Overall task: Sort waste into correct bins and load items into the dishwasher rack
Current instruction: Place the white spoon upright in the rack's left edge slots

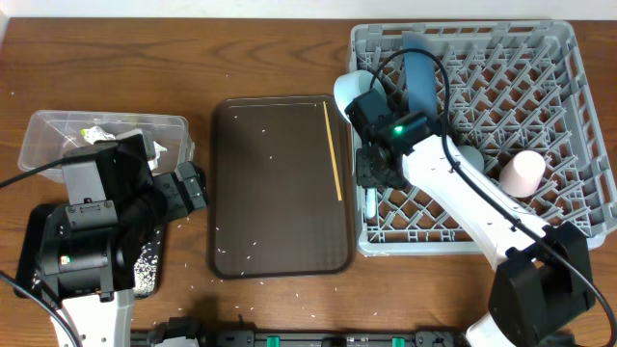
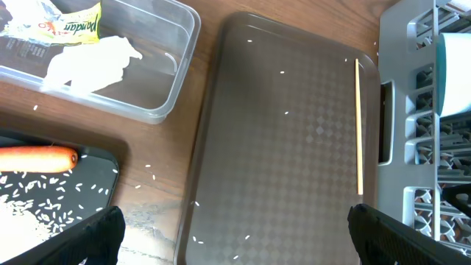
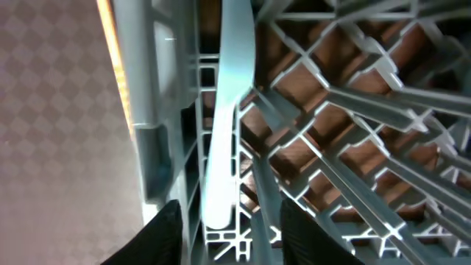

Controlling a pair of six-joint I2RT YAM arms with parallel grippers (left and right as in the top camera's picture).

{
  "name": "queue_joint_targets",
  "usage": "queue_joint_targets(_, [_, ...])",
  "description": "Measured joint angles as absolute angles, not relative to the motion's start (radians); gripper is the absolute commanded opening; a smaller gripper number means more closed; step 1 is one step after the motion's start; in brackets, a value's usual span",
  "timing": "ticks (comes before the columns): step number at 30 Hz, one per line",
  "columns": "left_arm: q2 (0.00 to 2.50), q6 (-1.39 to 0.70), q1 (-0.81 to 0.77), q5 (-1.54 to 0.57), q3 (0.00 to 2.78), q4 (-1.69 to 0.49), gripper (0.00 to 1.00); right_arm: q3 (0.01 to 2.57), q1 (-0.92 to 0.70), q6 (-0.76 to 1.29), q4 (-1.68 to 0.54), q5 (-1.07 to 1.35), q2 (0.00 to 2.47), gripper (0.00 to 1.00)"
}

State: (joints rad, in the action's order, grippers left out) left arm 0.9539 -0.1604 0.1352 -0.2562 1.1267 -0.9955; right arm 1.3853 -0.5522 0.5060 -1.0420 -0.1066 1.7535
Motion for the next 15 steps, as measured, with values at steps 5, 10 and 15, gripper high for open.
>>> queue_joint_targets(5, [0.954, -0.160, 0.135, -0.256, 1.127, -0.995, 0.98, 1.393, -0.586, 0.389, -0.978, -0.096, 1.753, 0.36])
queue_joint_targets(10, [0.954, -0.160, 0.135, -0.256, 1.127, -0.995, 0.98, 1.396, -0.672, 0.311, -0.862, -0.063, 1.753, 0.34])
queue_joint_targets(15, [0.954, -0.160, 0.135, -0.256, 1.127, -0.995, 0.98, 1.400, -0.718, 0.311, -0.732, -0.060, 1.772, 0.34])
